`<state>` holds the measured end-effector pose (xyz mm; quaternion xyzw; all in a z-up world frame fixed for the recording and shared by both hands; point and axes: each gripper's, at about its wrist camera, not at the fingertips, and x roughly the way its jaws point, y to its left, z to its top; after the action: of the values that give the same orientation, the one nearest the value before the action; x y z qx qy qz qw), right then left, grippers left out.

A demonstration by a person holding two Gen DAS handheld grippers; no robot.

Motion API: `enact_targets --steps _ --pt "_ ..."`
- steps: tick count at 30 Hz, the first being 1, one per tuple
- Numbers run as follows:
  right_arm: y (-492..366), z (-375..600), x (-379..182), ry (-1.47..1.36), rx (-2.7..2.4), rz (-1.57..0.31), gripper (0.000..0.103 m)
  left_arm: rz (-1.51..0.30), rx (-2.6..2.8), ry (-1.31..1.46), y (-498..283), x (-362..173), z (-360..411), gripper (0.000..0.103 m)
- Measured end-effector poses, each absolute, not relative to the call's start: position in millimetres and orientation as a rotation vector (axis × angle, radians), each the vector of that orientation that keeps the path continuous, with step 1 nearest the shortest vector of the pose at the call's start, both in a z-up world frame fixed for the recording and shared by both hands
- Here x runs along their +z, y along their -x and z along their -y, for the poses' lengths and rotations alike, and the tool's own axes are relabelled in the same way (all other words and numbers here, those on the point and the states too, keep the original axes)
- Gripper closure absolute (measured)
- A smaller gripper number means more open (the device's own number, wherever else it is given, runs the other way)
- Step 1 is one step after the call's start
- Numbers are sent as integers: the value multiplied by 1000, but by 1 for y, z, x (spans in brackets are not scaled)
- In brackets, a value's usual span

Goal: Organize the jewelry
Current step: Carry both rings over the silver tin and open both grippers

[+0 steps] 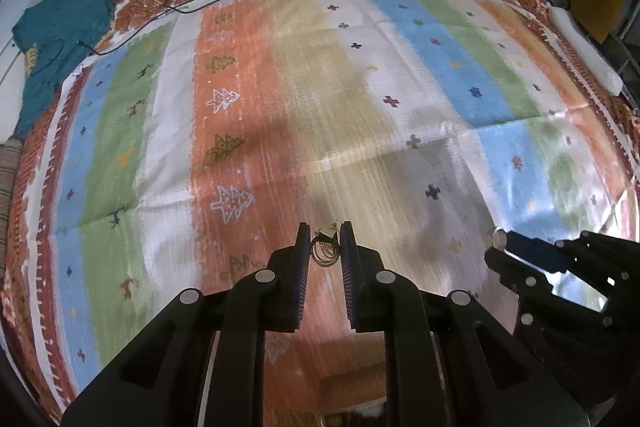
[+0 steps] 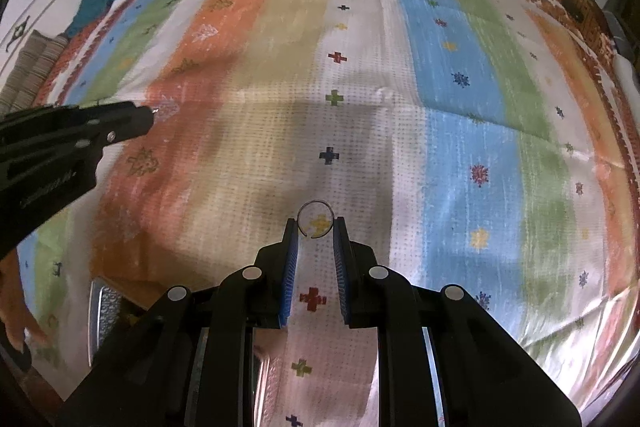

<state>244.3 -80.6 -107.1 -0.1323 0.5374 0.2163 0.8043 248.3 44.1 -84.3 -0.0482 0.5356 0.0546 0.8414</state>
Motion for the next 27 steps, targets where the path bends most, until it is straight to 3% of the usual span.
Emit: enact_targets --steps 27 --pt "-173 90 -63 320 565 -1003 84 -1026 72 108 -156 -37 -16 88"
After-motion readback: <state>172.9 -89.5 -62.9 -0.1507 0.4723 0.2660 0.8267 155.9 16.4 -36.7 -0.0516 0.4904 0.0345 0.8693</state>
